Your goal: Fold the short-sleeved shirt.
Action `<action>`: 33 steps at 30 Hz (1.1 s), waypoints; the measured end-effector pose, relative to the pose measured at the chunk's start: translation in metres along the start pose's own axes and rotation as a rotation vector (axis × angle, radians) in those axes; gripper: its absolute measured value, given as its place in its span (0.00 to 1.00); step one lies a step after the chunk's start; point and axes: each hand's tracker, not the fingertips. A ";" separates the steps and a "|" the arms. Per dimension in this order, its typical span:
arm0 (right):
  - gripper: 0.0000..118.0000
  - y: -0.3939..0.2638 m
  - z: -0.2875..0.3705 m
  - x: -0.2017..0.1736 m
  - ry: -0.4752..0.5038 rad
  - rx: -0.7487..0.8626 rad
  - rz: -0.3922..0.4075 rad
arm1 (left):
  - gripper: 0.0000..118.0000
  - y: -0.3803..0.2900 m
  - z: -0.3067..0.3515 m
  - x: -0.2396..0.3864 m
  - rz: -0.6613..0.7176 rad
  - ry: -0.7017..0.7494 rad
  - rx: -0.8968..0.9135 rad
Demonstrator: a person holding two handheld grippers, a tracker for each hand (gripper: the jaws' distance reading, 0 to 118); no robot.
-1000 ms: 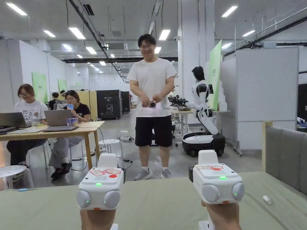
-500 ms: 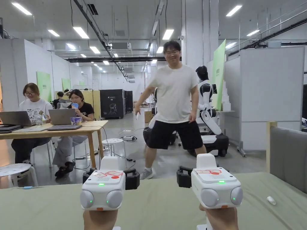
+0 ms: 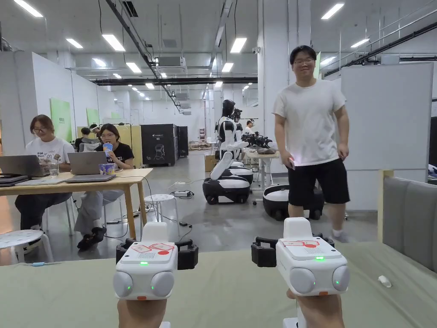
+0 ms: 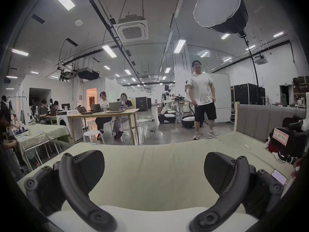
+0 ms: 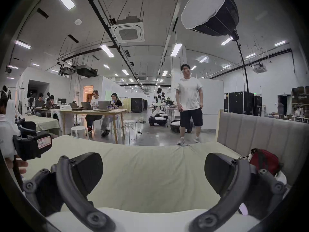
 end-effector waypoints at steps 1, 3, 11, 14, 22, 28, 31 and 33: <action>1.00 -0.001 -0.002 -0.001 -0.001 -0.002 0.000 | 1.00 -0.002 -0.001 0.000 0.000 0.001 -0.002; 1.00 -0.006 -0.004 0.003 0.000 -0.002 -0.001 | 1.00 -0.003 -0.002 -0.001 0.004 0.007 -0.003; 1.00 -0.006 -0.003 0.006 0.003 -0.003 0.008 | 1.00 -0.008 -0.004 -0.001 -0.003 0.012 -0.018; 1.00 -0.006 0.000 0.005 0.005 0.000 0.008 | 1.00 -0.016 -0.009 -0.001 -0.002 0.010 -0.023; 1.00 -0.006 0.004 0.007 0.011 -0.001 0.008 | 1.00 -0.014 -0.003 0.001 -0.005 0.010 -0.021; 1.00 -0.008 0.003 0.007 -0.002 -0.008 0.010 | 1.00 -0.016 -0.005 -0.002 -0.002 0.020 -0.023; 1.00 -0.008 0.002 0.006 -0.008 0.003 0.019 | 1.00 -0.017 -0.005 -0.003 -0.005 0.023 -0.026; 1.00 -0.008 0.001 0.007 -0.007 0.003 0.022 | 1.00 -0.017 -0.004 -0.004 -0.004 0.025 -0.026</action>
